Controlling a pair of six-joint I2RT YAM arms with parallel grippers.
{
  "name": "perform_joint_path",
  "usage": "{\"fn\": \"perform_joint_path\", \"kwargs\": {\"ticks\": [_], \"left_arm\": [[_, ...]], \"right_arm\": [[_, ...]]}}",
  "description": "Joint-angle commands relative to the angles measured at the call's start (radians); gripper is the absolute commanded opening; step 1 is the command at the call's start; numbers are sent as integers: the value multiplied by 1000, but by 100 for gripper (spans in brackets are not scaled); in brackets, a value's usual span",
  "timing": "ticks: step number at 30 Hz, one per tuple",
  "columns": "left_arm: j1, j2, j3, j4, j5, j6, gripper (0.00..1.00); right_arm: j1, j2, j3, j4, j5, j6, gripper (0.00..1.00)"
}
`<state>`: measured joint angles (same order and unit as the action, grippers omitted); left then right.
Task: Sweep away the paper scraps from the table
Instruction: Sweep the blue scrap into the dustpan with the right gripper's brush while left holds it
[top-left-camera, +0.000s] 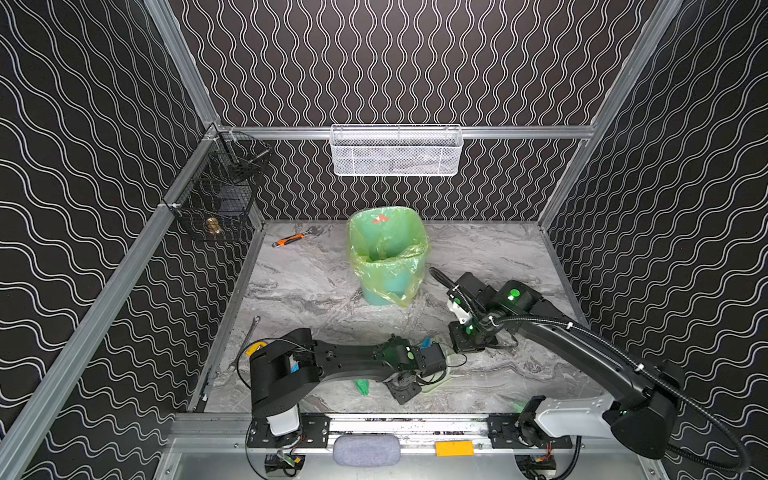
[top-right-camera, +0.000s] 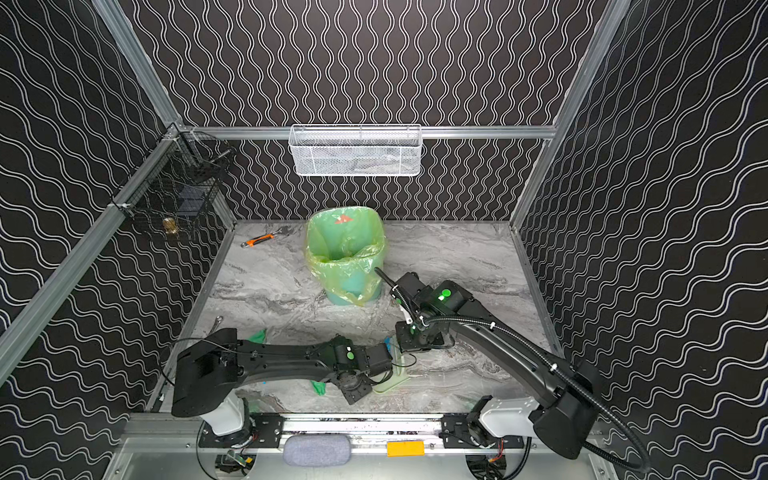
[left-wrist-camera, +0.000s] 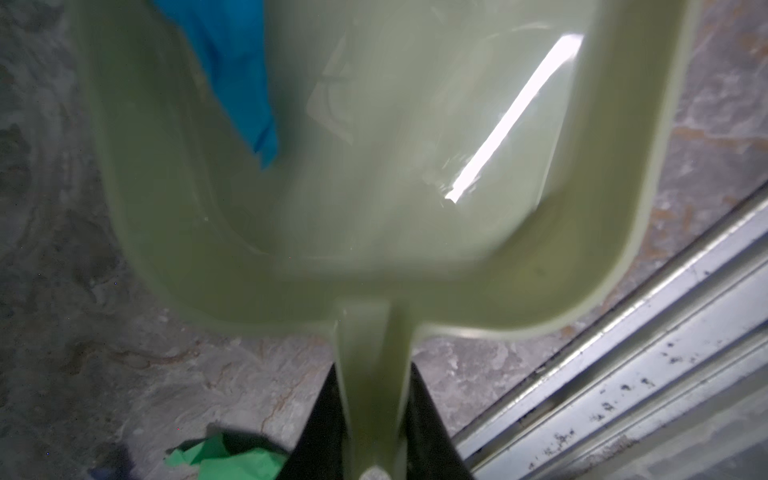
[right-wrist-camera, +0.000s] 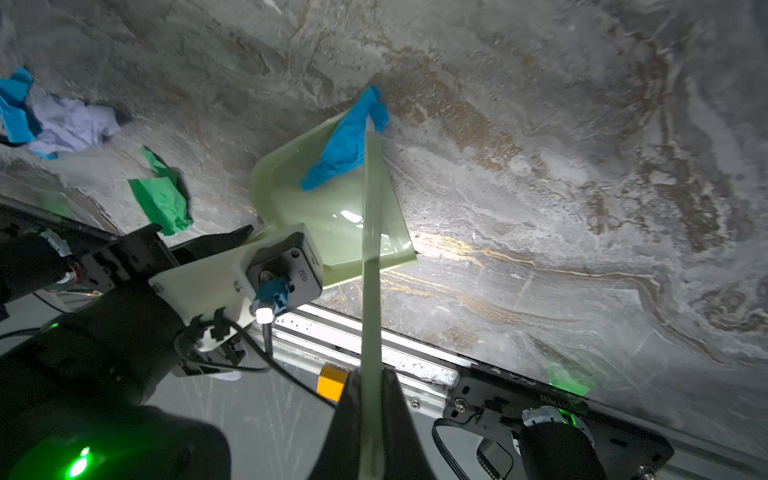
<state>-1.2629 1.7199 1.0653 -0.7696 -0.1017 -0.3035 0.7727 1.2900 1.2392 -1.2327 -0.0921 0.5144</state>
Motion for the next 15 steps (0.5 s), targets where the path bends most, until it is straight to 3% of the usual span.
{"fn": "perform_joint_path", "kwargs": {"ticks": [1,6,15], "left_arm": [[5,-11,-7,10,-5,13,5],[7,-17,-19,15,0,18,5],[8,-14,-29,16,5,17,5]], "right_arm": [[-47,-16,8,-49,66,-1,0],[-114,8,20,44,70,-24,0],[-148,183,128,165,118,-71,0]]}}
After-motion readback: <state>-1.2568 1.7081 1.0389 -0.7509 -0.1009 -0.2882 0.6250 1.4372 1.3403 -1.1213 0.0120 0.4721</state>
